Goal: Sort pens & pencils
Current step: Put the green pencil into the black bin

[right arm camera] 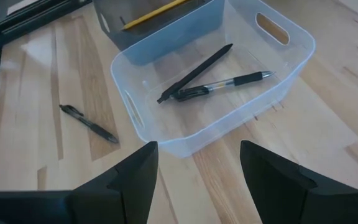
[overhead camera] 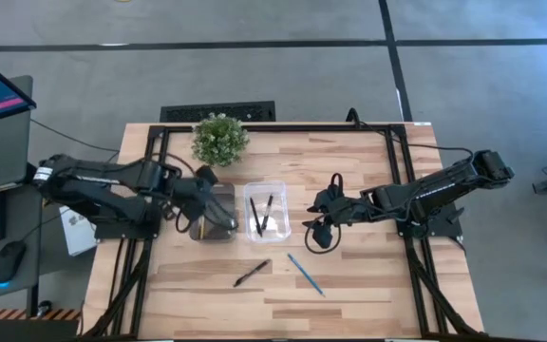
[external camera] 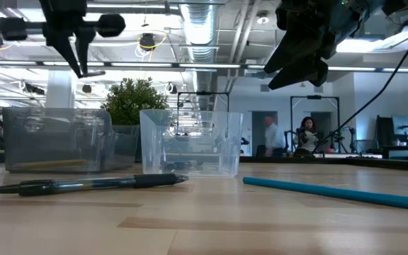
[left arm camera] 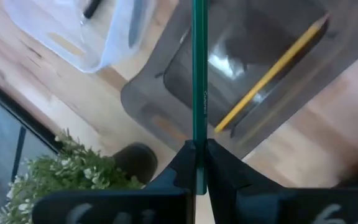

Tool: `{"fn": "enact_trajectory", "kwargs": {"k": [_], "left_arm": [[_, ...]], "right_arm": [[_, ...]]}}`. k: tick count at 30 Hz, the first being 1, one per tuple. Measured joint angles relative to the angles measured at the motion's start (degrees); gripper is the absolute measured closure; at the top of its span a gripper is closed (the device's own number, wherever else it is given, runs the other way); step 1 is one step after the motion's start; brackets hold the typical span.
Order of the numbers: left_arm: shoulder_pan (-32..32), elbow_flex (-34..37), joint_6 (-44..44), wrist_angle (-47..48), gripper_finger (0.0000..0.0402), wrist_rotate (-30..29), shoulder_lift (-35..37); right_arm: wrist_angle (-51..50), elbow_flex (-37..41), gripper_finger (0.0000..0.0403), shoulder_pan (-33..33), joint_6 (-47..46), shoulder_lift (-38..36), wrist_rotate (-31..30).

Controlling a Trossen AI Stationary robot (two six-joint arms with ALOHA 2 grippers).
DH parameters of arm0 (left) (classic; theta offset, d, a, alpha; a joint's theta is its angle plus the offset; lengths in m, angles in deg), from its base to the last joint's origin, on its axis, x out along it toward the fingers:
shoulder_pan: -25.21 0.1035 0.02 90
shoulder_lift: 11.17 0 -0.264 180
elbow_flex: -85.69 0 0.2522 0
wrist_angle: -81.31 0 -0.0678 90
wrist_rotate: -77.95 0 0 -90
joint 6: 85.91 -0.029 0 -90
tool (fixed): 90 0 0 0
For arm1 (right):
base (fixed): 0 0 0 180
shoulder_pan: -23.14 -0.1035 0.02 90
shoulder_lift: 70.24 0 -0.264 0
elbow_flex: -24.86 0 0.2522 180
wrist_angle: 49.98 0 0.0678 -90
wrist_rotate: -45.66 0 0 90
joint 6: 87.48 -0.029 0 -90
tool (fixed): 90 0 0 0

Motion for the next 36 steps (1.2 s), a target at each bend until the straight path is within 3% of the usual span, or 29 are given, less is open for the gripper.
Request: {"fn": "enact_trajectory", "kwargs": {"k": [10, 36], "left_arm": [[9.0, 0.0, -5.1, -0.4, 0.0395, 2.5, -5.2], [13.7, 2.0, -8.3, -2.2, 0.0395, 9.9, -18.4]], "right_arm": [[0.0, 0.0, 0.0154, -0.5, 0.0, 0.0, 0.0], [-0.2, 0.0, 0.0154, -2.0, 0.5, 0.0, 0.0]]}}
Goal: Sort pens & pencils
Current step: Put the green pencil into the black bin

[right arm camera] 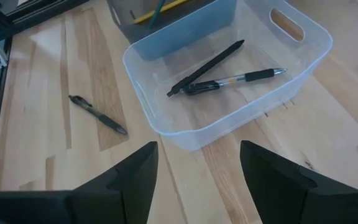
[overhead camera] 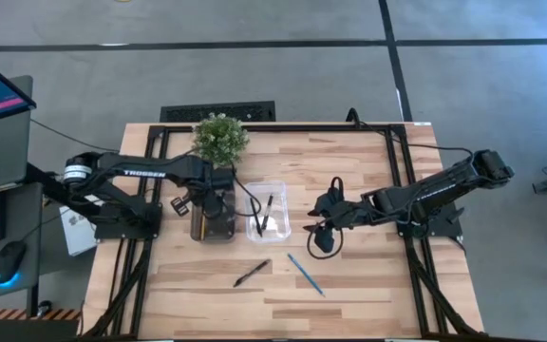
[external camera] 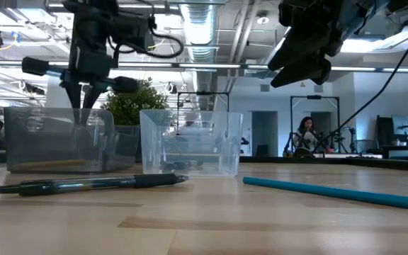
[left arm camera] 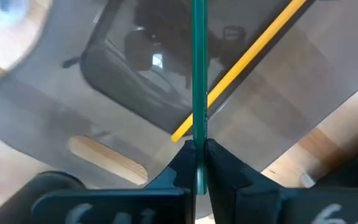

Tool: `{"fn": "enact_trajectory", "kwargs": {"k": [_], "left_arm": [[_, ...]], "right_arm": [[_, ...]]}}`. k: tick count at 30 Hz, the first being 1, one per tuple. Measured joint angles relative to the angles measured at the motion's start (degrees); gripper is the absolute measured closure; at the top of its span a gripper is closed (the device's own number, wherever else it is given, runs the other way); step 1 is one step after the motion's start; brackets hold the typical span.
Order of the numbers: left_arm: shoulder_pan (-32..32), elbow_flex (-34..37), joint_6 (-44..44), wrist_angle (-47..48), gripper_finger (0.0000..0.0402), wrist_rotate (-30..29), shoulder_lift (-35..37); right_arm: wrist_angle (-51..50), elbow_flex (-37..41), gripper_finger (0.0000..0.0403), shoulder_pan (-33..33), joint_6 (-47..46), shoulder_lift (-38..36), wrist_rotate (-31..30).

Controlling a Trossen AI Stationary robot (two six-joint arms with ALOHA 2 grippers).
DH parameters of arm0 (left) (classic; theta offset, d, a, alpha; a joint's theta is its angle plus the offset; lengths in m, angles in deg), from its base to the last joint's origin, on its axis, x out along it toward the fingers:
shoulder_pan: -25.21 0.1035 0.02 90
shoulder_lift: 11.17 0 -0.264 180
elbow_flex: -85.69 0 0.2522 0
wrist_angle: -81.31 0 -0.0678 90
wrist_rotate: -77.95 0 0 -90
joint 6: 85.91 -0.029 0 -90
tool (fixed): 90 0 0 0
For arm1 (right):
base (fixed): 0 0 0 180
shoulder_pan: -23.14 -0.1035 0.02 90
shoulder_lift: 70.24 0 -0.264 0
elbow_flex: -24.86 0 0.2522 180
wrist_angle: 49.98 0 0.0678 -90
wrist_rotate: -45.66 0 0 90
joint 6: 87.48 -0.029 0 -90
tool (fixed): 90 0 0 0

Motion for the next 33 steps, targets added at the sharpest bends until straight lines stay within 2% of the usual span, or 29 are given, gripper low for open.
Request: {"fn": "enact_trajectory", "kwargs": {"k": [6, 15, 23, 33], "left_arm": [[2.5, 2.8, 0.6, -1.3, 0.0391, 1.1, 0.0], [3.8, 3.1, 3.7, -6.6, 0.0372, 1.3, 0.0], [3.9, 3.1, 3.4, -6.6, 0.0368, 6.4, 0.0], [3.9, 3.1, 3.5, -5.9, 0.0367, 7.2, 0.0]], "right_arm": [[0.1, 0.0, 0.0154, 0.0, 0.1, 0.0, 0.0], [0.2, 0.0, 0.0154, 0.0, 0.1, 0.0, 0.0], [0.2, 0.0, 0.0154, 0.0, 0.1, 0.0, 0.0], [0.2, 0.0, 0.0154, 0.0, 0.1, 0.0, 0.0]]}}
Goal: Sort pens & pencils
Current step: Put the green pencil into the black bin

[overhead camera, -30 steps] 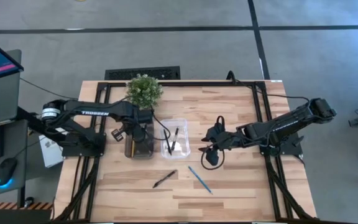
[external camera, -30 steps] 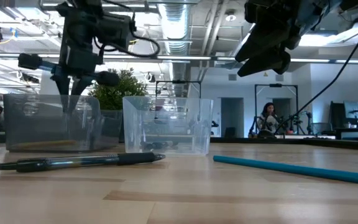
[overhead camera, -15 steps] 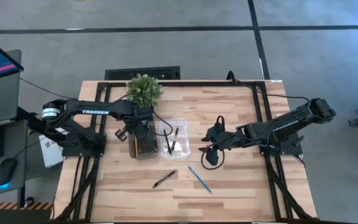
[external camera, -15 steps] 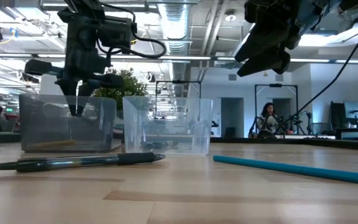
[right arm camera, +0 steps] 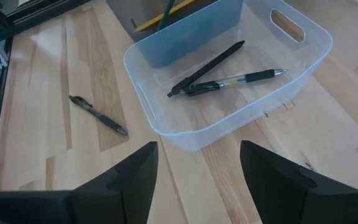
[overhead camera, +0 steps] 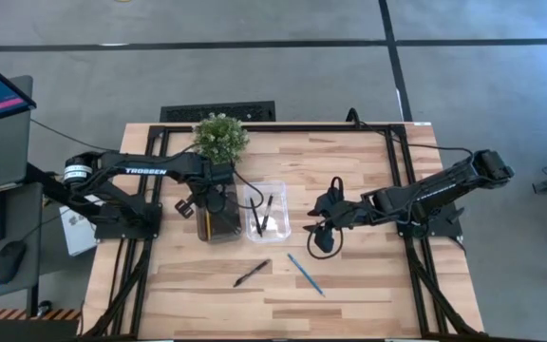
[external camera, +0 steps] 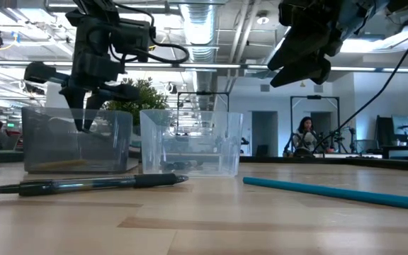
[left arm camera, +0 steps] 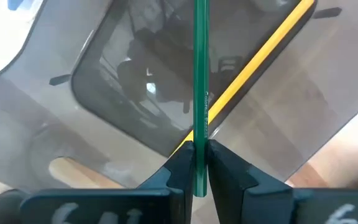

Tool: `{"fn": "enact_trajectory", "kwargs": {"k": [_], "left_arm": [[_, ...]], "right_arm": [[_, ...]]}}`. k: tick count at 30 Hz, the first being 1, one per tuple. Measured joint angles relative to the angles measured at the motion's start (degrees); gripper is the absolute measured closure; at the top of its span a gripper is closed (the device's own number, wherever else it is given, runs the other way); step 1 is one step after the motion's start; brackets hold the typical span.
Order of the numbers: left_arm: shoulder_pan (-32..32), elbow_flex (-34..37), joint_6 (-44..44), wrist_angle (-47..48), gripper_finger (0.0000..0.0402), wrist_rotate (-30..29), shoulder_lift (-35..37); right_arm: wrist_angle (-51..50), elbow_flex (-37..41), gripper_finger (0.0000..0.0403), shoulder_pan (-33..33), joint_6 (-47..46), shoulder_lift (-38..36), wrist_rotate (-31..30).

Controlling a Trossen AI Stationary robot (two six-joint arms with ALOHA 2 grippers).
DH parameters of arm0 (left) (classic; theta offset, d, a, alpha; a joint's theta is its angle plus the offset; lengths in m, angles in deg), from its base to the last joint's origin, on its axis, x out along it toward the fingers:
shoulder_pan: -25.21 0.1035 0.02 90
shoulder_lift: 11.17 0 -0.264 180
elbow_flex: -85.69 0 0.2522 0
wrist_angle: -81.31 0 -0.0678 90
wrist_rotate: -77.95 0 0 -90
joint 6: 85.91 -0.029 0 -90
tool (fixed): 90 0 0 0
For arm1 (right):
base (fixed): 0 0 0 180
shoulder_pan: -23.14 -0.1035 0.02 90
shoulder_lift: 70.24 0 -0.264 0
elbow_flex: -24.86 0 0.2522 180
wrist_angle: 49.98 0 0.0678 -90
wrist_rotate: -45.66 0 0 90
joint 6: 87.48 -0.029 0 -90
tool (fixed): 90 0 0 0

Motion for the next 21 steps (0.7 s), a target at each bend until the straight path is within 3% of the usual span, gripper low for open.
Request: {"fn": "enact_trajectory", "kwargs": {"k": [9, 21], "left_arm": [[0.0, 0.0, 3.2, 1.4, 0.0367, 3.3, 0.0], [0.0, 0.0, 5.5, 0.7, 0.0367, -1.0, 0.0]], "right_arm": [[0.0, 0.0, 0.0154, 0.0, 0.0, 0.0, 0.0], [0.0, 0.0, 0.0154, 0.0, 0.0, 0.0, 0.0]]}}
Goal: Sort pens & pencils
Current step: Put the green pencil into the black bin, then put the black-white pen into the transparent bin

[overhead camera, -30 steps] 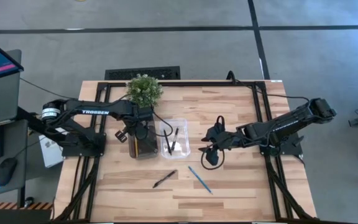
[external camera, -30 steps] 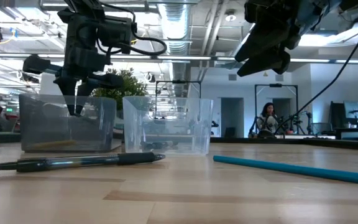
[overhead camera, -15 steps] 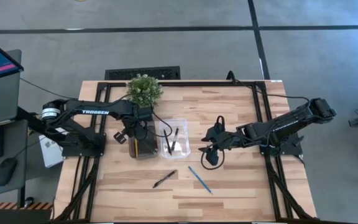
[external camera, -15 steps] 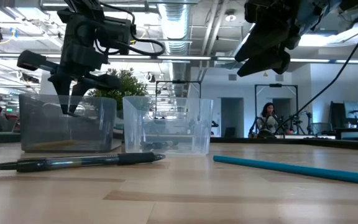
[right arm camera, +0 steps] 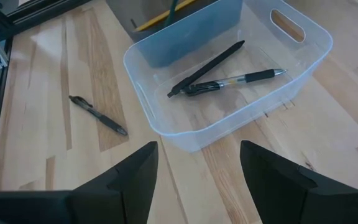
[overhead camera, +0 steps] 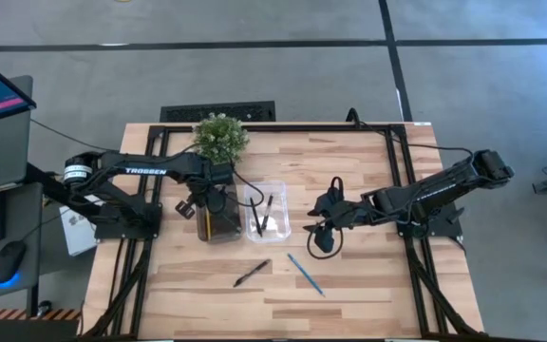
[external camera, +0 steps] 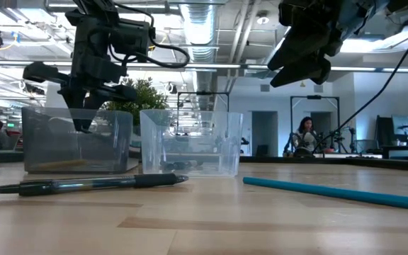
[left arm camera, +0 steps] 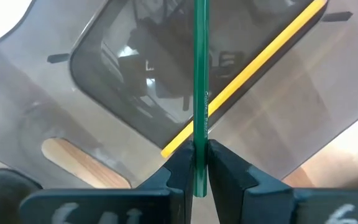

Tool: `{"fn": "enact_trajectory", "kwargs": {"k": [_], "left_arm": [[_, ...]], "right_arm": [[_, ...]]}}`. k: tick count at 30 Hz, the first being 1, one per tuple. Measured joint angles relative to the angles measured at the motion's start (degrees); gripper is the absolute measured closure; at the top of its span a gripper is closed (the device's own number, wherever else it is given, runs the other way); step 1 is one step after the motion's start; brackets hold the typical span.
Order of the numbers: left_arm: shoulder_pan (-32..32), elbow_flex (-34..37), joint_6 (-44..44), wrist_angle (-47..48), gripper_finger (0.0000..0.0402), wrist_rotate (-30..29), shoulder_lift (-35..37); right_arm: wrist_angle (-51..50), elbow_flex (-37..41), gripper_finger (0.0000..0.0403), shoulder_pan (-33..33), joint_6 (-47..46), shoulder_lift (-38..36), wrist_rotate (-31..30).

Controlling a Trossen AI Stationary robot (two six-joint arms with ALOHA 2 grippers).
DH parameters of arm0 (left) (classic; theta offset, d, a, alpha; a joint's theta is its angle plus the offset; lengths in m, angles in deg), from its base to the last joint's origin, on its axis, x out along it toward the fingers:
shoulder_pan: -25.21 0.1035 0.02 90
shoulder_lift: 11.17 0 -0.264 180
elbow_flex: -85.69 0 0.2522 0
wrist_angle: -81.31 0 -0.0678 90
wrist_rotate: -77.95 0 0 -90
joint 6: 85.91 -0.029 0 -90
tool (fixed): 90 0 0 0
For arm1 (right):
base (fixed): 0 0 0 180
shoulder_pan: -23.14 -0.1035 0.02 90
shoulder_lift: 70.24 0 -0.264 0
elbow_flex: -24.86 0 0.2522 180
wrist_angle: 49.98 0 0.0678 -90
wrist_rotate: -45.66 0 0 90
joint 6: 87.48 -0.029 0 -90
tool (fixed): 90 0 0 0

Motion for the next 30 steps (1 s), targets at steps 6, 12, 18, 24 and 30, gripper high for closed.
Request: {"fn": "enact_trajectory", "kwargs": {"k": [6, 12, 18, 24, 30], "left_arm": [[0.0, 0.0, 0.2, -0.5, 0.0367, -0.5, 0.0], [0.0, 0.0, 1.0, -1.6, 0.0367, -0.7, 0.0], [0.0, 0.0, 1.0, -1.7, 0.0367, -1.2, 0.0], [0.0, 0.0, 0.5, -1.5, 0.0367, -2.4, 0.0], [0.0, -0.1, 1.9, -1.1, 0.0367, -6.4, 1.5]], "right_arm": [[0.0, 0.0, 0.0154, 0.0, 0.0, 0.0, 0.0], [-0.1, 0.0, 0.0154, 0.0, 0.0, 0.0, 0.0], [-0.1, 0.0, 0.0154, 0.0, 0.0, 0.0, 0.0], [-0.1, 0.0, 0.0154, 0.0, 0.0, 0.0, 0.0], [-0.1, 0.0, 0.0154, 0.0, -0.1, 0.0, 0.0]]}}
